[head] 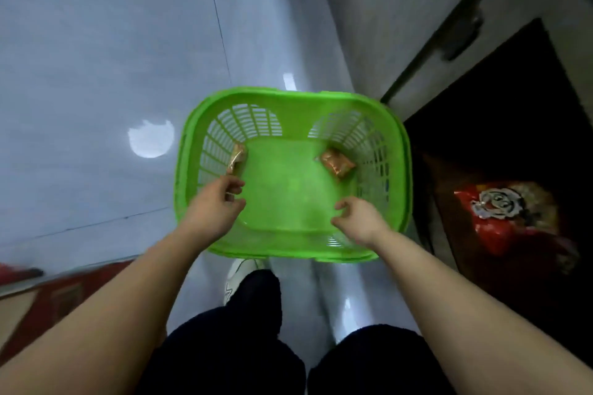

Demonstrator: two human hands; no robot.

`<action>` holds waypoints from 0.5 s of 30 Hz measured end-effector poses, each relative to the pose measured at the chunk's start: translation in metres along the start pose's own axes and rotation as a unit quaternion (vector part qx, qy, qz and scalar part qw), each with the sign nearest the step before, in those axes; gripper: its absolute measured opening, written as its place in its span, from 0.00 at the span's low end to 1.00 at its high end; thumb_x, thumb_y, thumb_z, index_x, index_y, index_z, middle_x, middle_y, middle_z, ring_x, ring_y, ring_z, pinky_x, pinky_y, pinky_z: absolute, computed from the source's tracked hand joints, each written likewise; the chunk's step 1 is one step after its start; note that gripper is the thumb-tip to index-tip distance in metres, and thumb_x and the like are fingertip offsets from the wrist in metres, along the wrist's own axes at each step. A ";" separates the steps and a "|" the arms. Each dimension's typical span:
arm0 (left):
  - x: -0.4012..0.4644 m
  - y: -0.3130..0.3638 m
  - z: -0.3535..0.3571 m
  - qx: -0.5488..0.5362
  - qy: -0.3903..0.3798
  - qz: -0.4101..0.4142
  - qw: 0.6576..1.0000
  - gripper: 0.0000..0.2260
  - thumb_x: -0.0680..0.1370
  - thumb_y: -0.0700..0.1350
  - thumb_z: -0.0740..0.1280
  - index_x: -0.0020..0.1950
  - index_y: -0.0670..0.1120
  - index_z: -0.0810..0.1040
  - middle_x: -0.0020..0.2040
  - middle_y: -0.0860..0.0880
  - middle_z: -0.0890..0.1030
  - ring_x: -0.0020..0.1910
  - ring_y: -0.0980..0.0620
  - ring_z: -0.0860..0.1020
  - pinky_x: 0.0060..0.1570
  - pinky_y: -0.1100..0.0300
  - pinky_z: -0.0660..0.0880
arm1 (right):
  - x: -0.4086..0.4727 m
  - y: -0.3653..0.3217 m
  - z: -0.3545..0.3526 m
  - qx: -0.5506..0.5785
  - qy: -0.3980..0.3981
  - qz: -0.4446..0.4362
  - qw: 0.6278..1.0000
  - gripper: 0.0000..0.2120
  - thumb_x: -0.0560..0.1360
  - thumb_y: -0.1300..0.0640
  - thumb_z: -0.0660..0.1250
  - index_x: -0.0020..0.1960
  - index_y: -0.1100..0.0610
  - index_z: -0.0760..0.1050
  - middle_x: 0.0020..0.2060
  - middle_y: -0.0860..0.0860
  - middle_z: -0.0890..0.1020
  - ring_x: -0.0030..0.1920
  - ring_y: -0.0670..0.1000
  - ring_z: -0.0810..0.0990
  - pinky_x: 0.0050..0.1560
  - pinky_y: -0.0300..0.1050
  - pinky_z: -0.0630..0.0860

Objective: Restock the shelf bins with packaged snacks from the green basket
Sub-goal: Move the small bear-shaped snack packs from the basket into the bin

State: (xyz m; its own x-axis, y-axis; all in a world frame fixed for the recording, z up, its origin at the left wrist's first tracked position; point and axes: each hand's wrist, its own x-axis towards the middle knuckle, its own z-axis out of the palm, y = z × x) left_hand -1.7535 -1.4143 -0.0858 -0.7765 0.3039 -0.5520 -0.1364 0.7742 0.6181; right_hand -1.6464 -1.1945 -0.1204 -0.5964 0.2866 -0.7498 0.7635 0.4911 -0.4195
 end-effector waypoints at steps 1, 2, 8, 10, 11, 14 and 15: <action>0.020 -0.012 0.008 0.029 -0.006 0.000 1.000 0.14 0.74 0.36 0.67 0.60 0.39 0.74 0.55 0.41 0.78 0.51 0.45 0.76 0.53 0.56 0.70 | 0.025 0.006 0.002 -0.039 0.007 0.006 0.999 0.18 0.73 0.58 0.68 0.62 0.61 0.72 0.51 0.61 0.81 0.53 0.57 0.79 0.50 0.43 0.71; 0.039 -0.023 0.014 0.058 -0.009 0.003 0.998 0.16 0.74 0.37 0.68 0.62 0.39 0.73 0.58 0.40 0.77 0.54 0.44 0.75 0.54 0.57 0.70 | 0.048 0.011 0.003 -0.070 0.015 0.009 0.997 0.20 0.73 0.58 0.68 0.64 0.61 0.70 0.55 0.61 0.80 0.56 0.58 0.78 0.53 0.44 0.71; 0.141 -0.067 0.046 0.159 -0.009 -0.029 0.987 0.27 0.73 0.42 0.70 0.68 0.36 0.65 0.65 0.35 0.70 0.62 0.38 0.71 0.58 0.53 0.68 | 0.153 0.026 0.012 -0.160 0.074 -0.016 0.984 0.36 0.72 0.60 0.69 0.74 0.55 0.56 0.69 0.62 0.65 0.67 0.60 0.68 0.66 0.45 0.64; 0.163 -0.076 0.060 0.145 -0.011 -0.038 0.989 0.32 0.72 0.43 0.71 0.71 0.36 0.60 0.68 0.35 0.66 0.66 0.38 0.67 0.64 0.52 0.66 | 0.175 0.031 0.017 -0.180 0.069 -0.006 0.981 0.39 0.72 0.57 0.69 0.75 0.53 0.50 0.72 0.62 0.58 0.71 0.62 0.62 0.71 0.50 0.60; 0.171 -0.081 0.067 0.146 -0.007 -0.048 0.988 0.36 0.72 0.43 0.71 0.73 0.36 0.56 0.70 0.35 0.63 0.68 0.38 0.64 0.67 0.51 0.64 | 0.183 0.035 0.021 -0.179 0.064 0.008 0.982 0.41 0.72 0.55 0.69 0.76 0.51 0.47 0.73 0.61 0.54 0.72 0.63 0.57 0.73 0.53 0.57; 0.187 -0.088 0.084 0.195 0.043 -0.090 0.976 0.41 0.72 0.47 0.72 0.74 0.36 0.50 0.72 0.36 0.60 0.71 0.38 0.61 0.69 0.51 0.58 | 0.191 0.044 0.034 -0.206 0.064 0.035 0.976 0.43 0.72 0.49 0.69 0.76 0.50 0.45 0.75 0.59 0.52 0.74 0.62 0.53 0.73 0.56 0.51; 0.189 -0.088 0.088 0.195 0.057 -0.102 0.974 0.39 0.72 0.48 0.71 0.74 0.36 0.52 0.71 0.36 0.61 0.70 0.38 0.62 0.68 0.51 0.60 | 0.191 0.045 0.038 -0.217 0.076 0.036 0.972 0.42 0.71 0.48 0.70 0.75 0.52 0.48 0.73 0.60 0.57 0.73 0.62 0.56 0.72 0.55 0.52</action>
State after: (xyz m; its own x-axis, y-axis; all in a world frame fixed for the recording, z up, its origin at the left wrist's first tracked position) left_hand -1.8342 -1.3753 -0.2941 -0.8244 0.0746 -0.5611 -0.0684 0.9709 0.2295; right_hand -1.7163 -1.1489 -0.3024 -0.6007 0.4349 -0.6709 0.6471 0.7572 -0.0886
